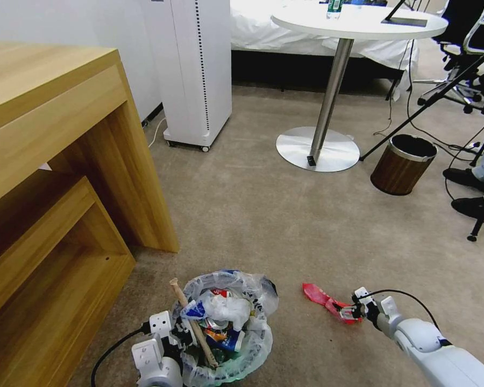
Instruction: Pick up the trash bin and place the garbage on the floor into it.
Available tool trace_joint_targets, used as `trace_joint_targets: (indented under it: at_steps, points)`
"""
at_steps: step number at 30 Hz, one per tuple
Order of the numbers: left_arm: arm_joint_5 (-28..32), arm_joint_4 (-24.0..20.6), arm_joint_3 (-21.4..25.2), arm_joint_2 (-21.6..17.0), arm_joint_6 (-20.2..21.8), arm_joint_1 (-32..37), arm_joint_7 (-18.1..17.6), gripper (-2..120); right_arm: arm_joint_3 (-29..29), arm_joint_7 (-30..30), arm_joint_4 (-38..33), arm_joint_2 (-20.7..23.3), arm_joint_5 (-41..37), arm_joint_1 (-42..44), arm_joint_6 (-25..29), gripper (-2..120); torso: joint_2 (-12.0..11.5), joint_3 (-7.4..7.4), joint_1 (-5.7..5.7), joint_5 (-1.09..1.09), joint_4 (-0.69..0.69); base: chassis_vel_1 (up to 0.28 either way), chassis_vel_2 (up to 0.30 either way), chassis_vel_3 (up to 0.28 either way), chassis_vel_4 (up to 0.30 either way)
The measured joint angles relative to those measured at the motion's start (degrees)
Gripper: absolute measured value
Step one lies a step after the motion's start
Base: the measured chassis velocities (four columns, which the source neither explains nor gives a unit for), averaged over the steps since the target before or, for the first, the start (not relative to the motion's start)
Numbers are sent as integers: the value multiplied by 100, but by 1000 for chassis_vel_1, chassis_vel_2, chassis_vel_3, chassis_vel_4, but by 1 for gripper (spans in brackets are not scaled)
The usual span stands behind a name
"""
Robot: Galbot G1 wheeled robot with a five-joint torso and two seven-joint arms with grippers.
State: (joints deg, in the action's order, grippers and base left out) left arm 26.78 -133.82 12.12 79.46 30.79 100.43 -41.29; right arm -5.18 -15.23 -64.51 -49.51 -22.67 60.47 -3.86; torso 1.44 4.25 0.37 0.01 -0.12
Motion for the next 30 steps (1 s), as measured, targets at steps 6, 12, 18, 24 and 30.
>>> trace_joint_targets:
  at_steps: [6,12,18,24,30]
  points:
    - [-43,0,-10,12,-7,33,16,0,127,-4,140,-69,20,-90,44,100,0,0,0,-1,0,0,0,0,0]
    - [-59,-18,-31,63,-42,38,123,0,184,8,469,-249,116,-187,111,100,0,0,0,0,0,0,0,0,0]
    - [-49,-24,-57,125,-83,-5,164,0,188,17,556,-306,128,-199,179,100,0,0,0,0,0,0,0,0,0]
    - [36,-35,-59,137,-121,-180,165,0,222,140,602,-377,122,-219,232,100,0,0,0,-1,0,0,0,0,0]
    - [113,-37,-59,152,-160,-259,146,0,220,162,642,-428,122,-184,317,100,0,0,0,-1,-1,0,0,0,0]
